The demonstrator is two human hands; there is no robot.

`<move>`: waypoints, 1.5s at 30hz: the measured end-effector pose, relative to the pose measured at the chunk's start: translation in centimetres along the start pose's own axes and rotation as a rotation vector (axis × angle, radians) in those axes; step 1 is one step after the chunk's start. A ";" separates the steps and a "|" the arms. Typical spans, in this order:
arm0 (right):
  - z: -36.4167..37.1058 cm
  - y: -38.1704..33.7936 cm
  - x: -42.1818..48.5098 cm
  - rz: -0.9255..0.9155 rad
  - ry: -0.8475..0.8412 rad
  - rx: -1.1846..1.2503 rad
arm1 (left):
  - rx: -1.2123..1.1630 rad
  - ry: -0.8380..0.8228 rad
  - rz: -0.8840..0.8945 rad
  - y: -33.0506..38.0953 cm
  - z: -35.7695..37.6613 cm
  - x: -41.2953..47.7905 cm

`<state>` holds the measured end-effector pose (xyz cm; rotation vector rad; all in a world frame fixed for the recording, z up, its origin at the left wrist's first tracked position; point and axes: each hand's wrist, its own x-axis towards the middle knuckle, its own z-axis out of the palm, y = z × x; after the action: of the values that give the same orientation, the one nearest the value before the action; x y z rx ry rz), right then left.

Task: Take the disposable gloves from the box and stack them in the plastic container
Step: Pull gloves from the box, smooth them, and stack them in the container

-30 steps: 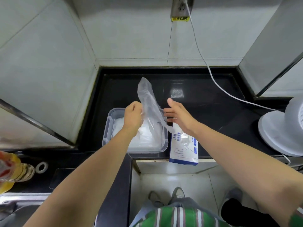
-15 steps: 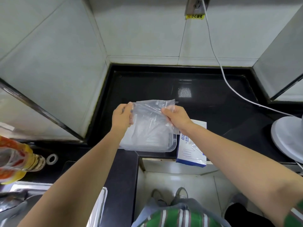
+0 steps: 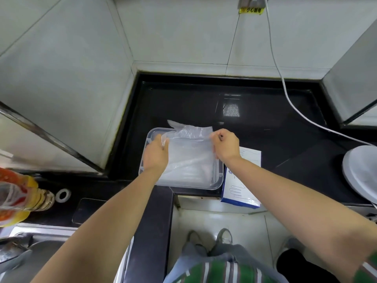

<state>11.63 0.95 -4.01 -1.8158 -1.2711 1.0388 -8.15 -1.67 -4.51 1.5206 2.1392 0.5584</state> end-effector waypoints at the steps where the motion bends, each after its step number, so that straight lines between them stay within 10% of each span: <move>1: -0.3 0.0 0.3 -0.022 0.052 0.002 | 0.074 0.005 0.032 -0.3 0.2 -0.1; 5: -0.3 -0.8 0.6 -0.235 0.144 0.082 | 0.198 -0.035 0.047 -1.1 1.5 0.6; 9: 2.2 -1.4 -0.2 -0.370 -0.114 -0.008 | 0.215 -0.136 0.071 -0.6 3.2 0.9; 13: 4.8 0.9 -0.1 -0.067 -0.545 -0.388 | 0.293 -0.250 0.066 -0.8 4.5 1.3; 18: 6.8 3.3 0.0 0.175 -0.657 -0.569 | 0.370 -0.451 0.055 -1.9 6.3 2.0; 23: 7.2 4.2 0.1 0.234 -0.708 -0.622 | 0.489 -0.276 0.030 -1.9 4.0 2.5; 29: 8.1 4.4 0.6 0.177 -0.832 -0.881 | 0.396 0.010 0.588 3.7 3.4 1.0; 38: 7.5 3.9 0.6 0.235 -0.849 -0.781 | 0.467 -0.683 -0.045 0.0 6.6 1.8; 45: 8.1 4.9 0.2 0.187 -0.460 -0.779 | 0.726 -0.620 -0.090 -2.2 6.4 1.7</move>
<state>6.50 0.41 -11.98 -2.3809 -2.0174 1.2082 -6.68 -0.30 -11.19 1.6228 1.9493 -0.7237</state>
